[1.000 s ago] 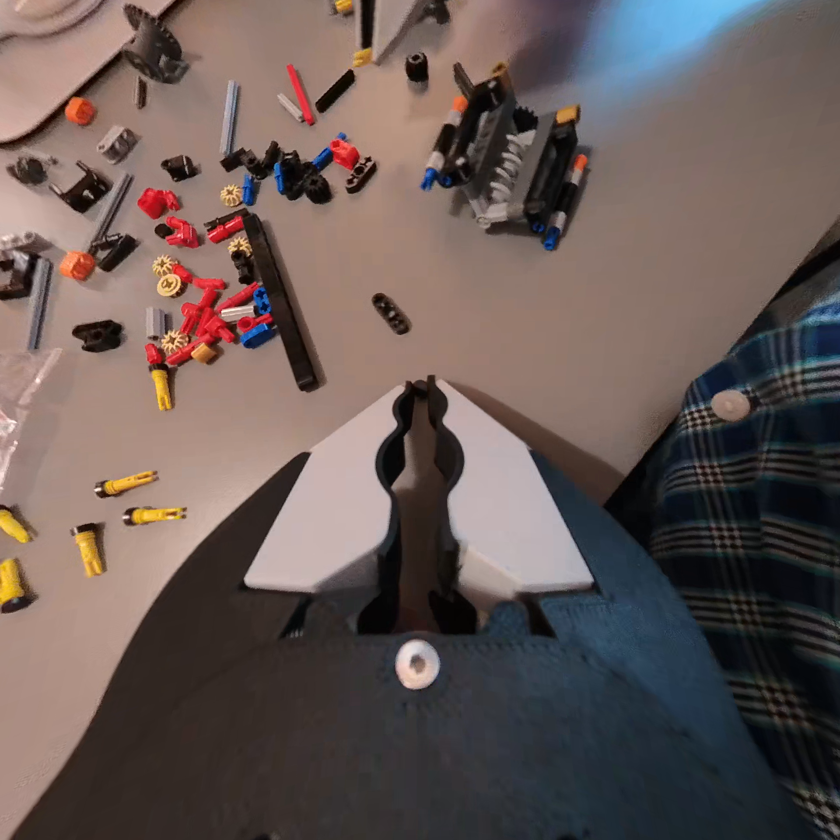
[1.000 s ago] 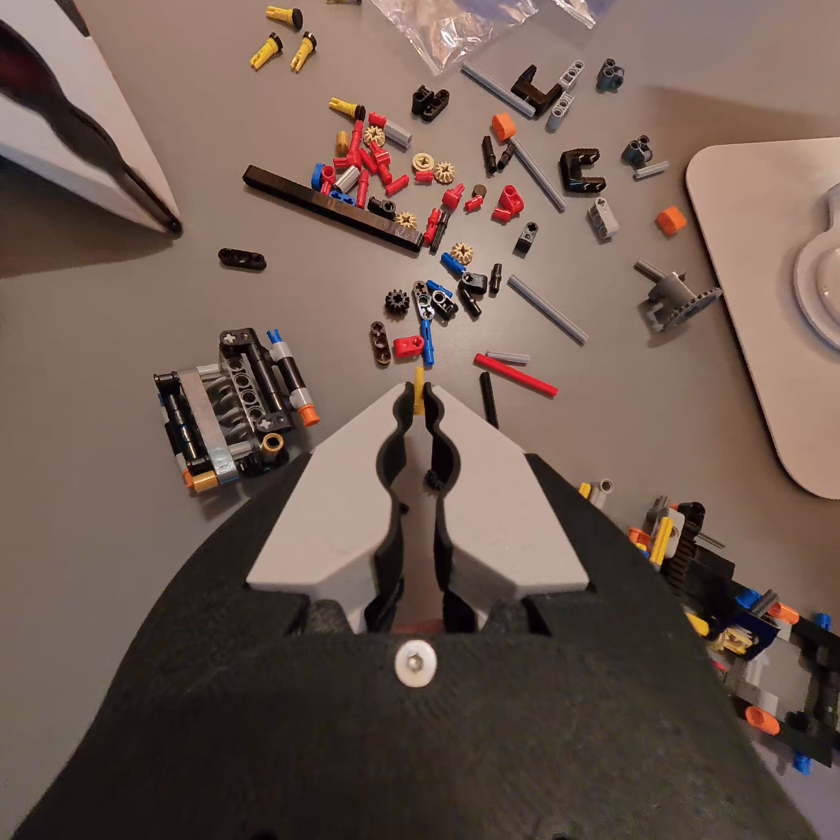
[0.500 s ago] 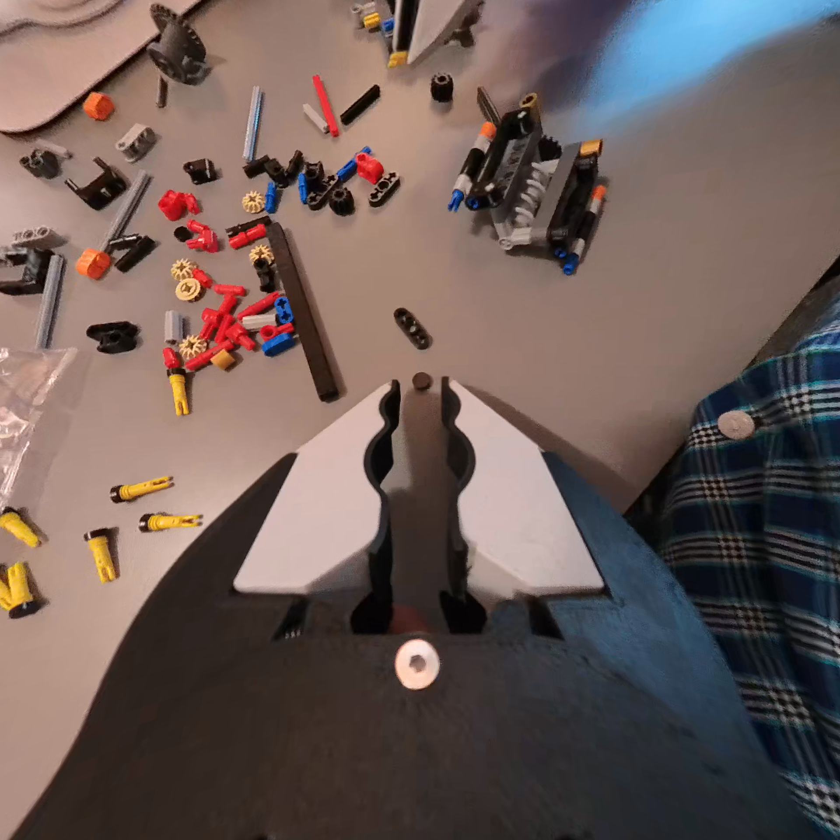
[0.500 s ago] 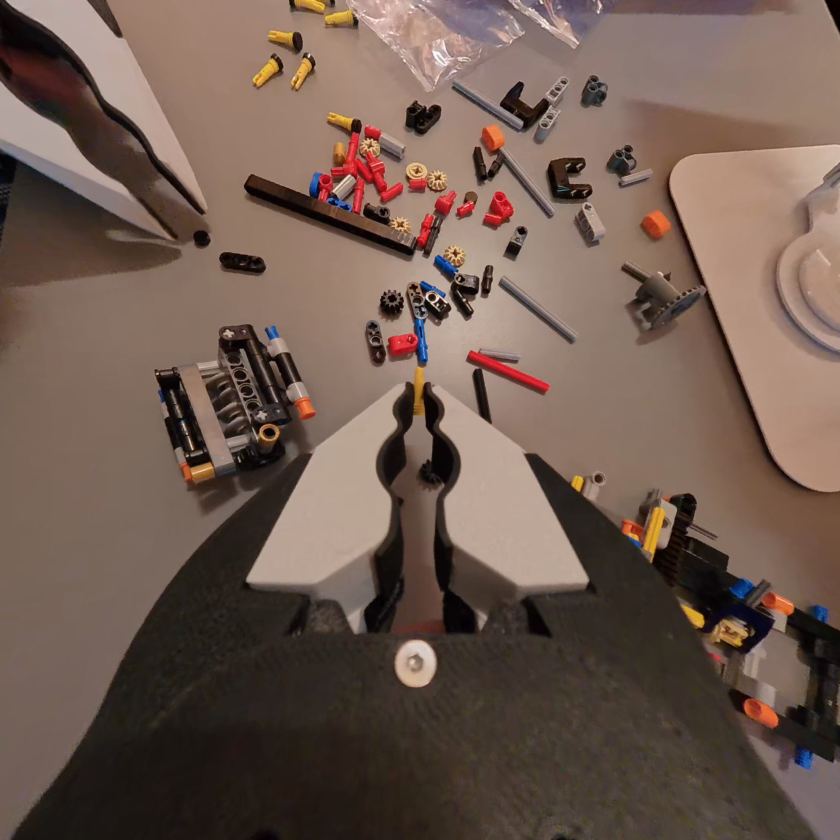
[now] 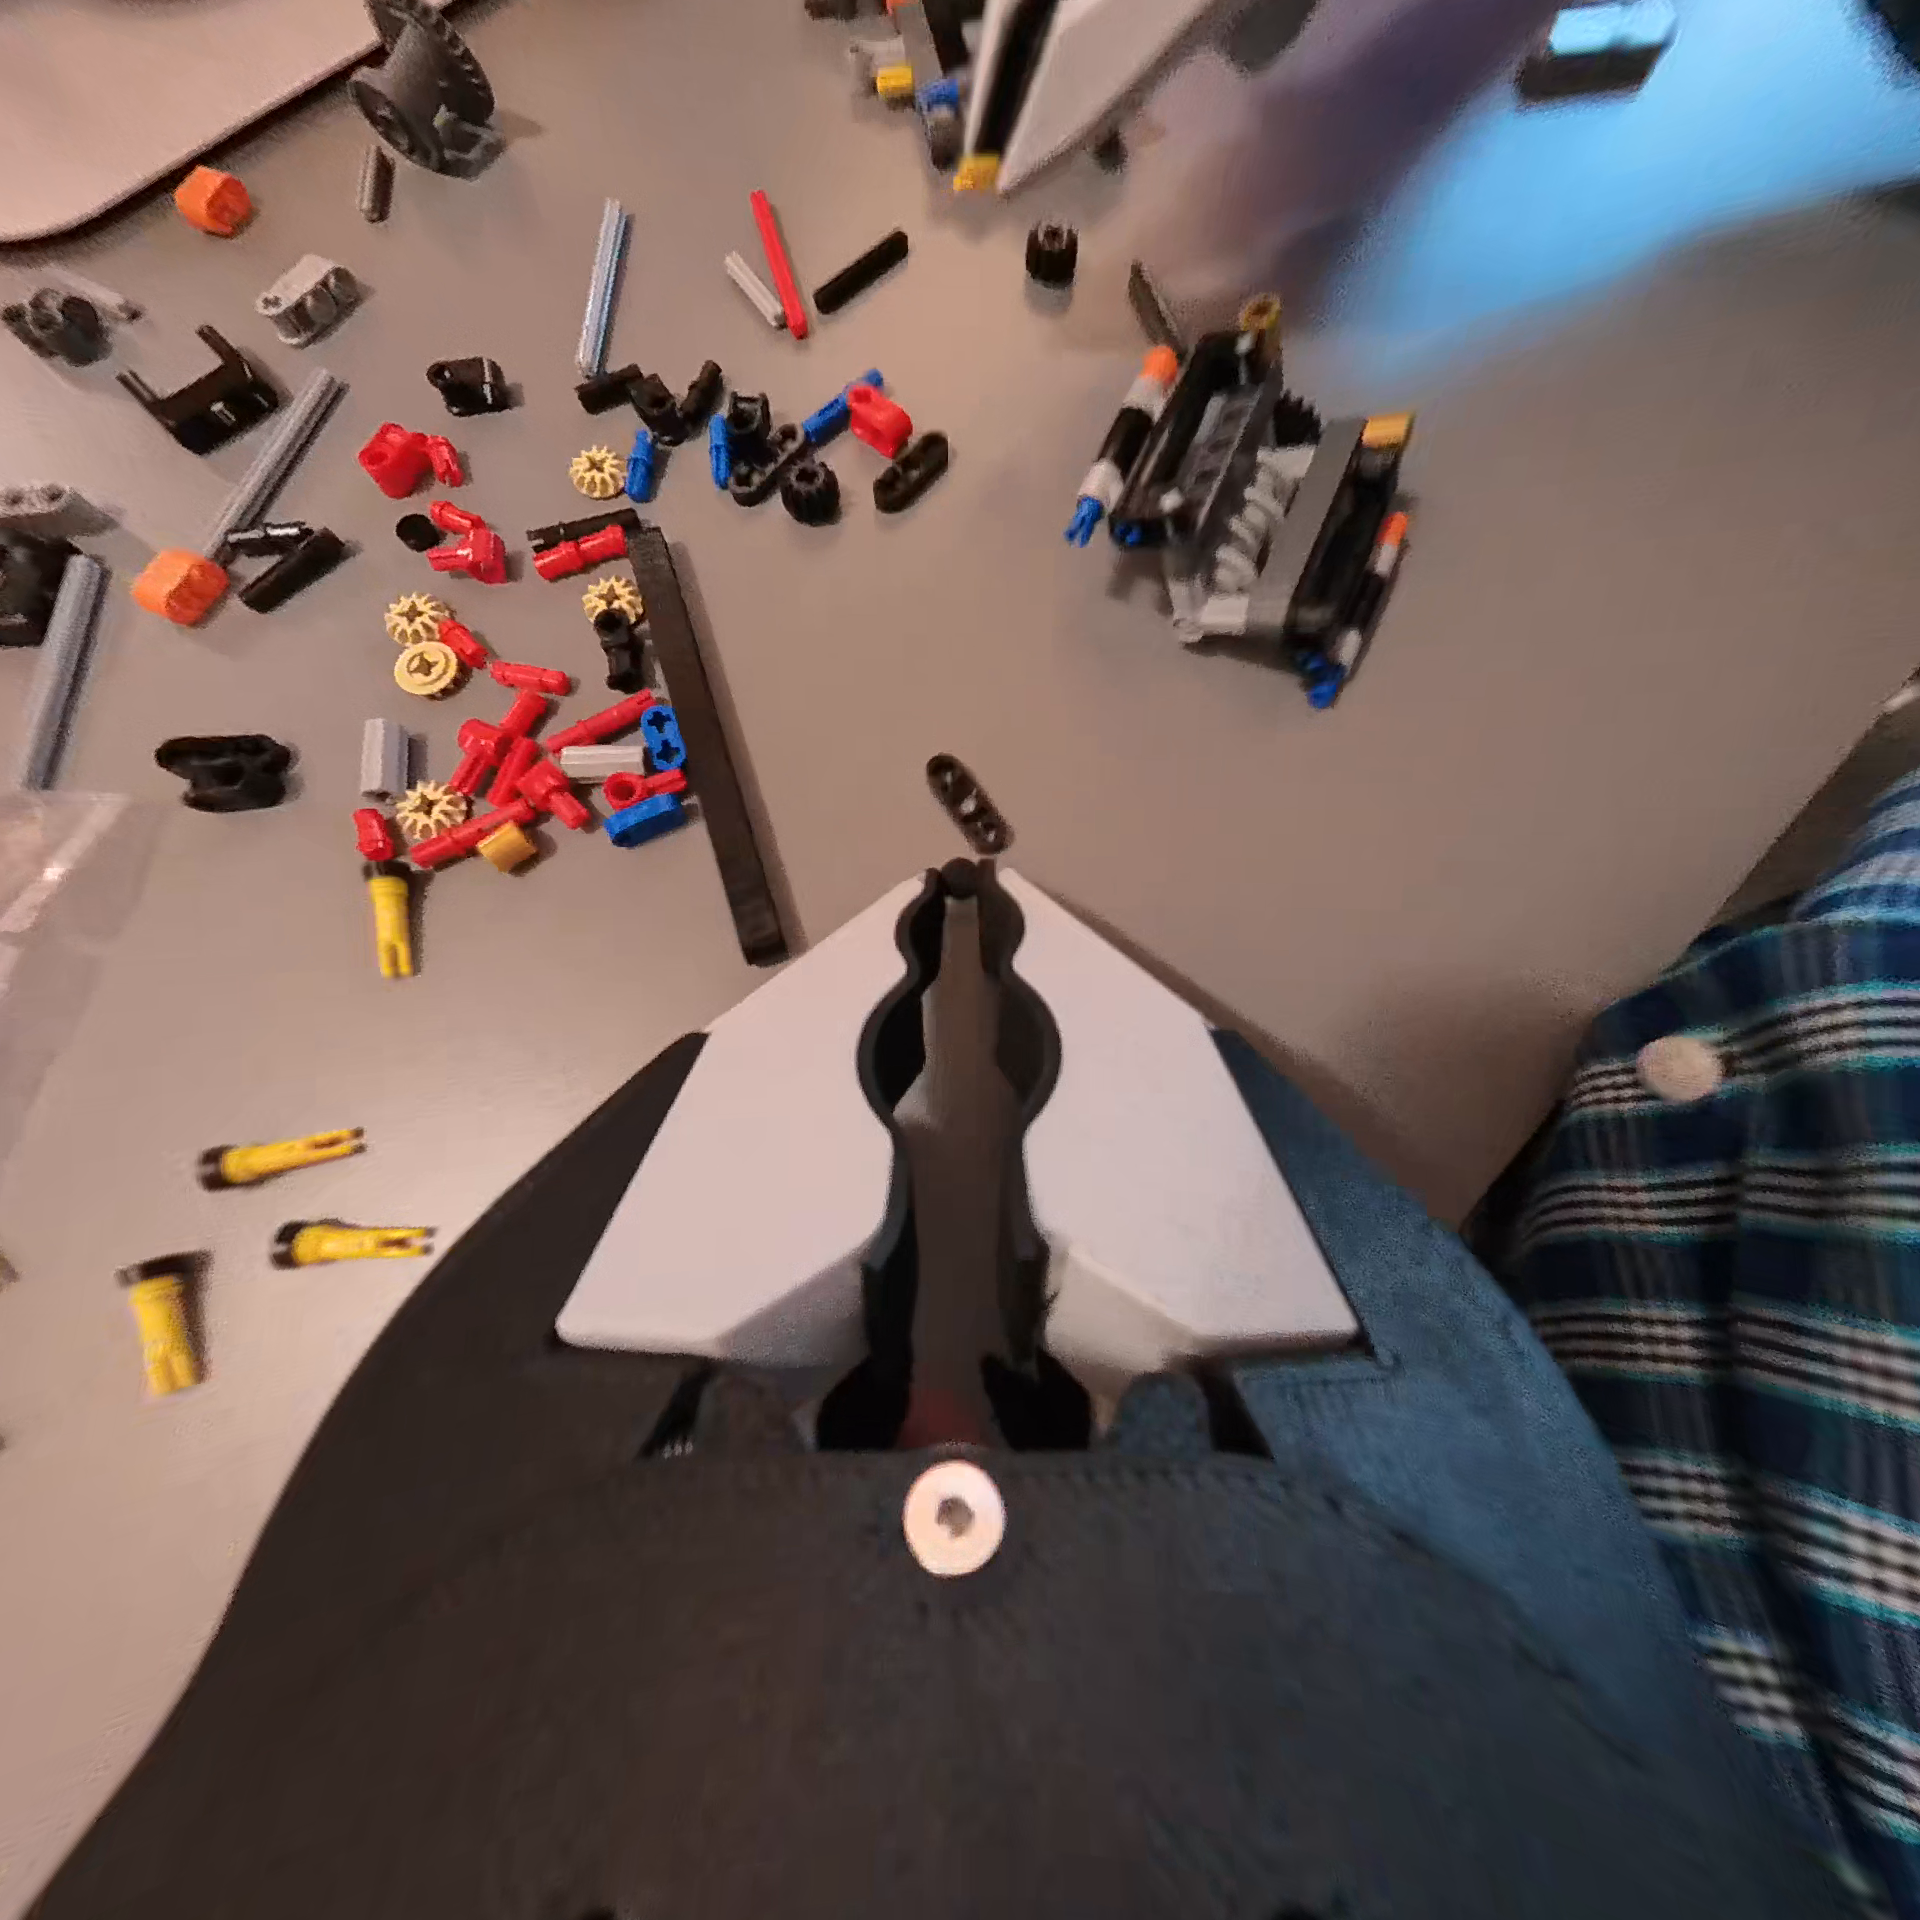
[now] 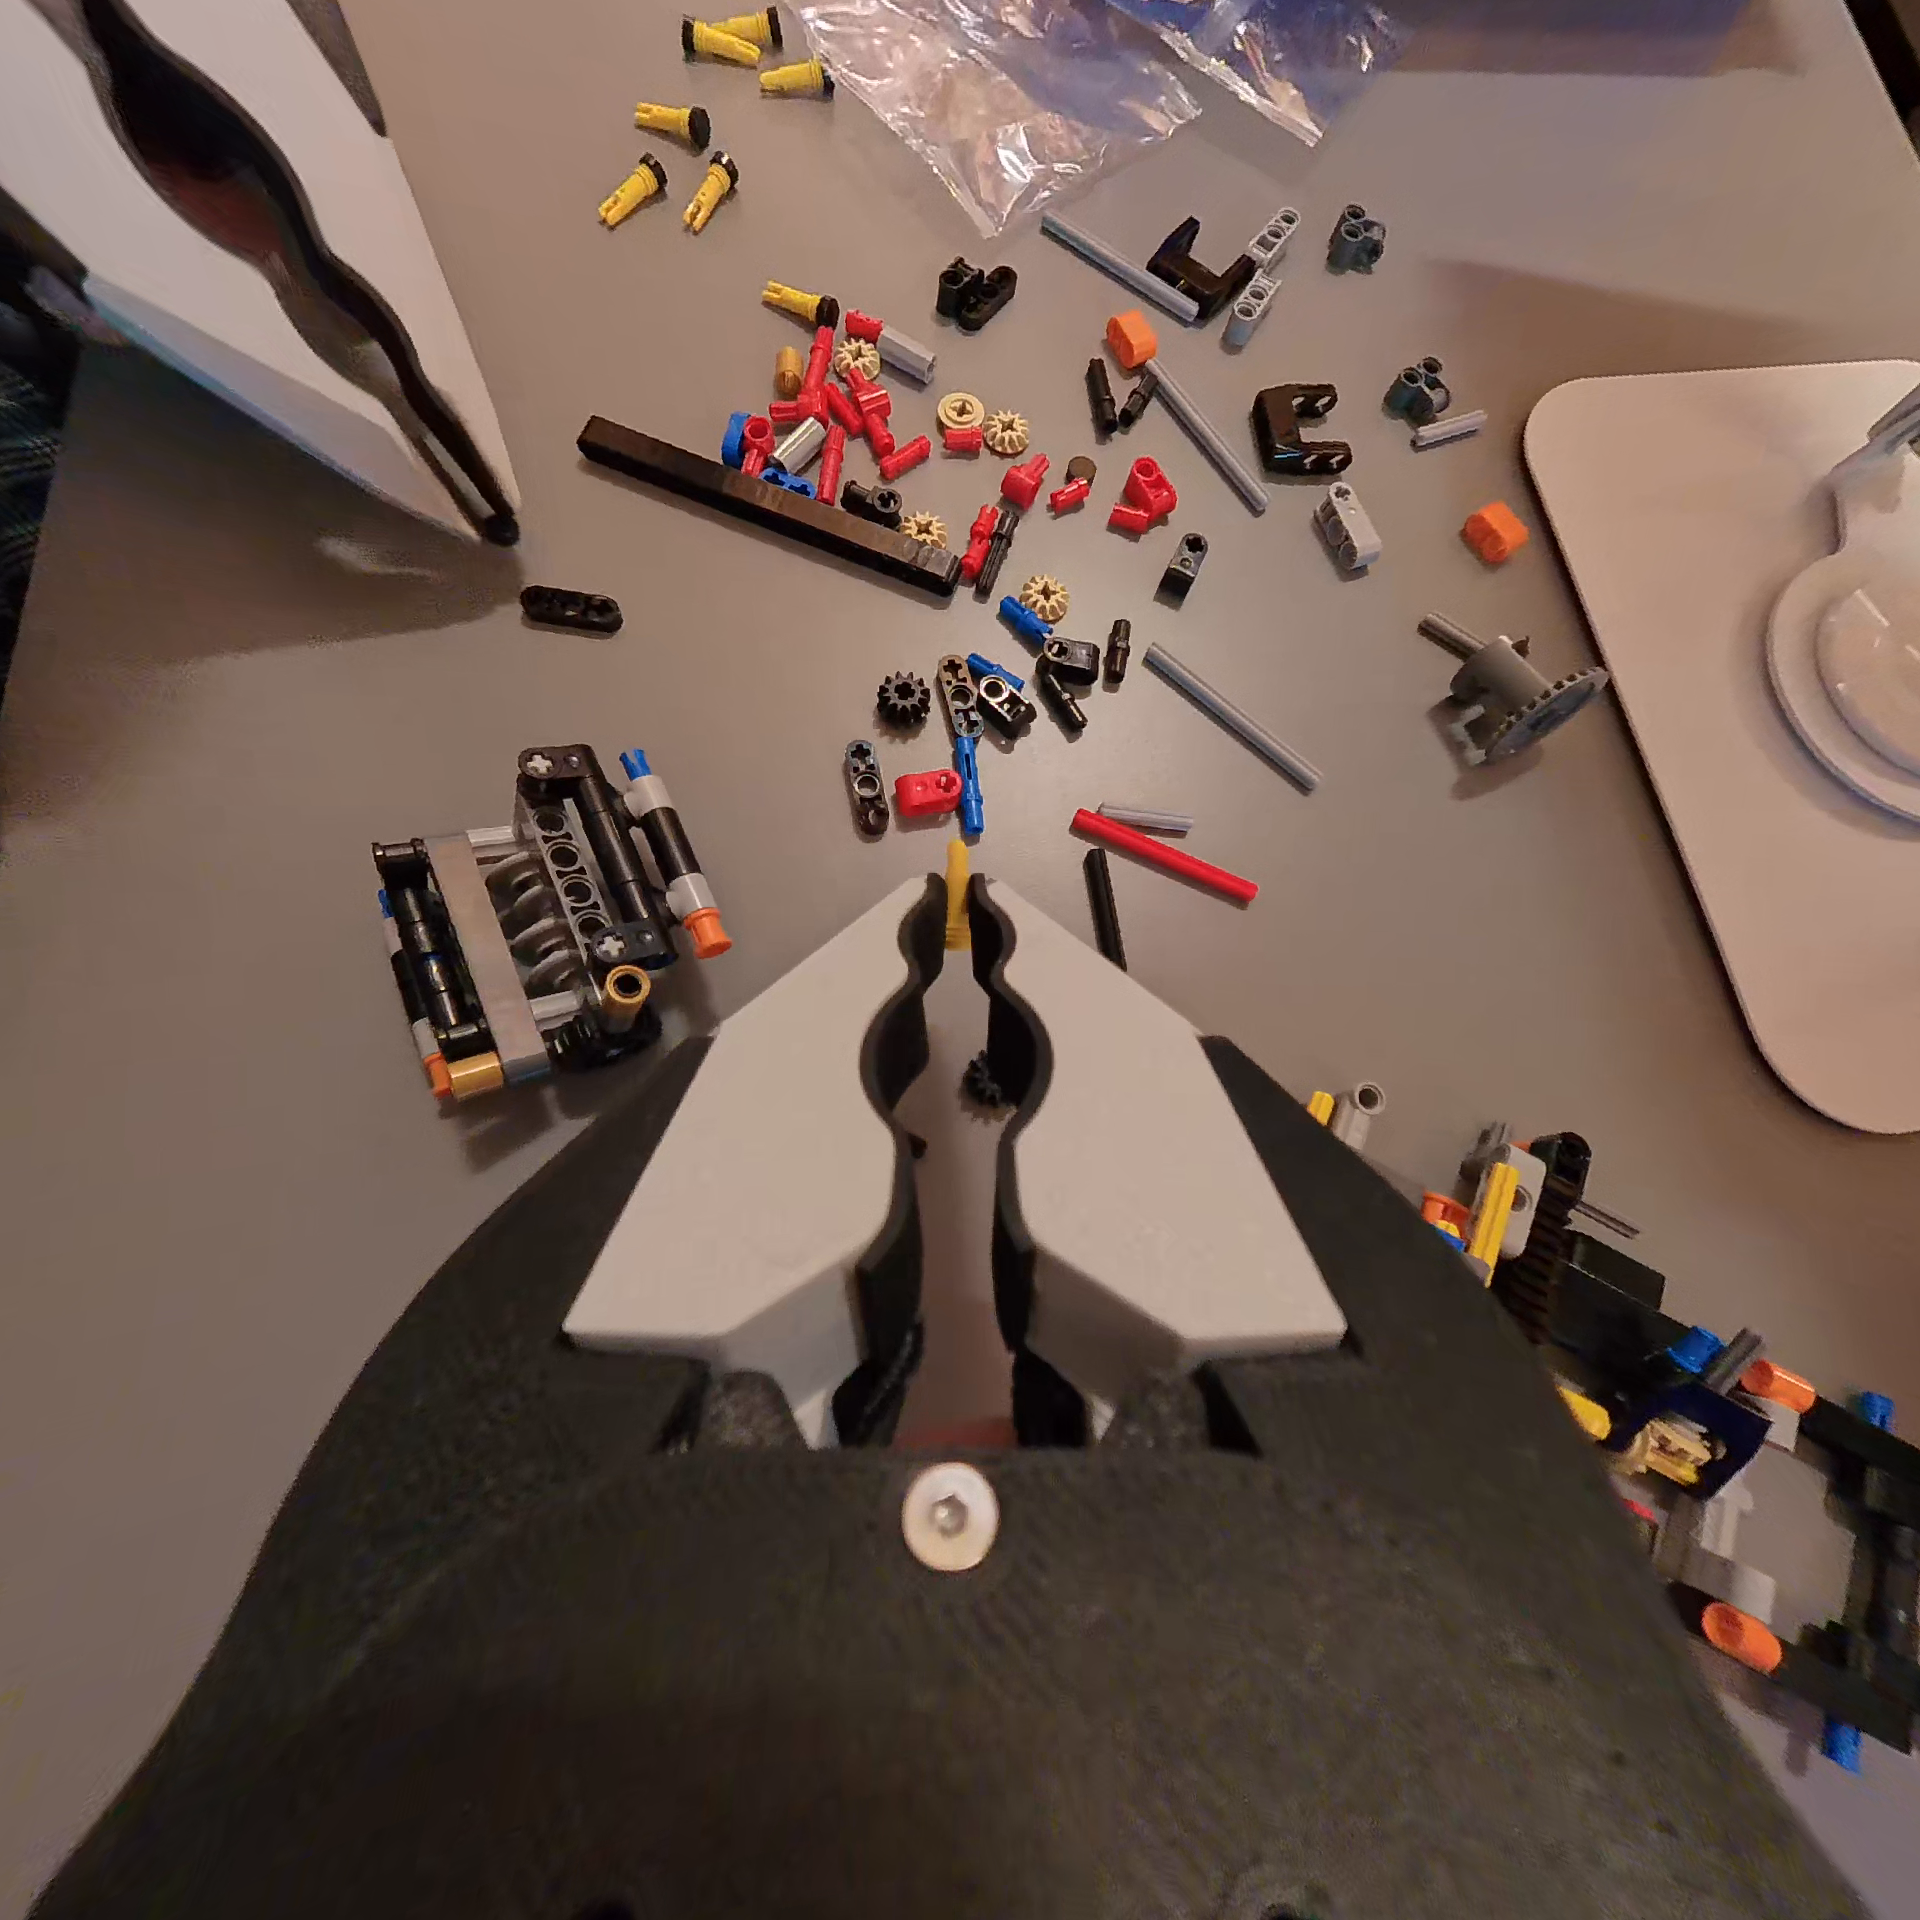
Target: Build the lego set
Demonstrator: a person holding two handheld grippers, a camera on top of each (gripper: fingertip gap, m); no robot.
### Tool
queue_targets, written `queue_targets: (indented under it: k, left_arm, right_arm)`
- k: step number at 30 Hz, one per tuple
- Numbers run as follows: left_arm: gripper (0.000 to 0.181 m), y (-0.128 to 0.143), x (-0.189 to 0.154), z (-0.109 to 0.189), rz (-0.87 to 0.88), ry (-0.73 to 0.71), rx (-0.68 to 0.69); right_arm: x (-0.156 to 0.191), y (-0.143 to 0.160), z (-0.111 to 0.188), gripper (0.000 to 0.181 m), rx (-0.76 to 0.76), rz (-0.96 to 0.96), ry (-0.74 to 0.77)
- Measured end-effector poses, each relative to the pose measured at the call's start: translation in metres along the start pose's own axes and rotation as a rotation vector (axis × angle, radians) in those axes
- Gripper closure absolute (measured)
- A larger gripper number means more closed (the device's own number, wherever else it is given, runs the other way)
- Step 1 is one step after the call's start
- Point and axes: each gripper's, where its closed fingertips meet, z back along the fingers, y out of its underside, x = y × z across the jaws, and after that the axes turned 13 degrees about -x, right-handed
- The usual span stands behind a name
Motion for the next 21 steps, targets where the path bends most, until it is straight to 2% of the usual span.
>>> queue_targets:
  k: [1,7,12,21]
  left_arm:
    - [0.177,-0.004,0.000,0.001,0.054,0.013,-0.025]
    - [0.177,-0.010,-0.003,0.006,0.377,0.132,-0.062]
    - [0.177,-0.005,0.015,0.009,0.530,0.105,-0.030]
    - [0.177,0.005,0.034,0.014,0.641,0.009,-0.061]
  right_arm:
    - [0.000,-0.001,0.000,0.179,-0.003,0.000,0.000]
    - [0.002,-0.001,0.000,0.179,-0.007,0.003,-0.006]
    - [0.003,-0.001,0.002,0.179,-0.007,0.007,-0.009]
    - [0.002,0.002,0.003,0.179,-0.004,0.002,-0.016]
